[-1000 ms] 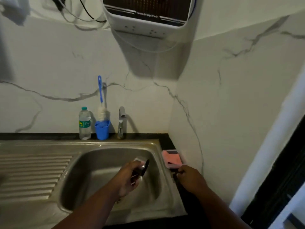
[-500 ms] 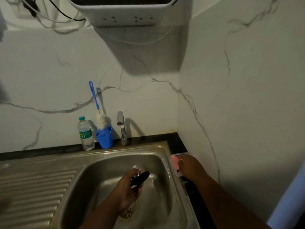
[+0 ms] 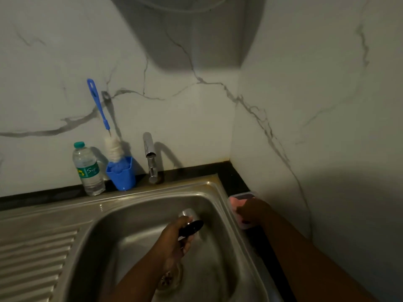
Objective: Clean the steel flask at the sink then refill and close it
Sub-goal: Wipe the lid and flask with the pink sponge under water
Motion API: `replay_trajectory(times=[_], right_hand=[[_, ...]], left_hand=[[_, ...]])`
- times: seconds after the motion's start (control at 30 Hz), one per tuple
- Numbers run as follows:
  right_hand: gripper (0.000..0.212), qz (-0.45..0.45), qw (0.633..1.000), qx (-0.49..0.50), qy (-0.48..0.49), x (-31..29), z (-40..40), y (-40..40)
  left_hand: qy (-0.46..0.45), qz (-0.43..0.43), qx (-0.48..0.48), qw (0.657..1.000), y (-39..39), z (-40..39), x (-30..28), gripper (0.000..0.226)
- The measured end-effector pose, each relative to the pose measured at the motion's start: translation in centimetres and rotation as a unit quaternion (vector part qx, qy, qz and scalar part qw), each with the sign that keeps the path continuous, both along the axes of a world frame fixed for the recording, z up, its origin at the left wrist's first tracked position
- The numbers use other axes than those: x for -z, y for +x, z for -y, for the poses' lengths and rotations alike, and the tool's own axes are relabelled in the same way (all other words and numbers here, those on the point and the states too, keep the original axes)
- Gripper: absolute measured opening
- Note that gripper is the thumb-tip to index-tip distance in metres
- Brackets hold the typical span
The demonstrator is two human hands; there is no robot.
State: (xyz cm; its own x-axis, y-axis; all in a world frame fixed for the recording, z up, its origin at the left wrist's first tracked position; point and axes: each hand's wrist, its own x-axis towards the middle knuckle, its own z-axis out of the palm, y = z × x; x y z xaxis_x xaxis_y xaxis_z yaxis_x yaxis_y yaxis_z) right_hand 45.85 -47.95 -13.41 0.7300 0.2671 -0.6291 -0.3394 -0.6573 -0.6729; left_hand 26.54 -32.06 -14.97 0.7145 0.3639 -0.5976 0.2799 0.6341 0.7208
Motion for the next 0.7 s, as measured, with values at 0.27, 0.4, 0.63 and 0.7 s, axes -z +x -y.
replay_trajectory(times=[0.27, 0.4, 0.63, 0.7], right_hand=[[0.011, 0.004, 0.997, -0.077, -0.028, -0.1, -0.5, 0.6], [0.009, 0.002, 0.998, -0.065, -0.023, -2.0, -0.4, -0.4], [0.028, 0.096, 0.967, -0.161, -0.169, 0.2, -1.4, 1.5], [0.024, 0.115, 0.959, -0.166, -0.199, 0.7, -1.4, 1.7]], left_hand=[[-0.006, 0.001, 0.020, 1.000, 1.2, -0.3, 1.5, 0.016], [-0.016, -0.008, 0.011, 1.000, 1.3, -0.4, 2.4, 0.013], [-0.071, 0.007, -0.008, 0.997, 1.4, -0.5, 3.6, 0.009], [-0.099, 0.017, -0.009, 0.995, 1.4, -0.5, 3.6, 0.008]])
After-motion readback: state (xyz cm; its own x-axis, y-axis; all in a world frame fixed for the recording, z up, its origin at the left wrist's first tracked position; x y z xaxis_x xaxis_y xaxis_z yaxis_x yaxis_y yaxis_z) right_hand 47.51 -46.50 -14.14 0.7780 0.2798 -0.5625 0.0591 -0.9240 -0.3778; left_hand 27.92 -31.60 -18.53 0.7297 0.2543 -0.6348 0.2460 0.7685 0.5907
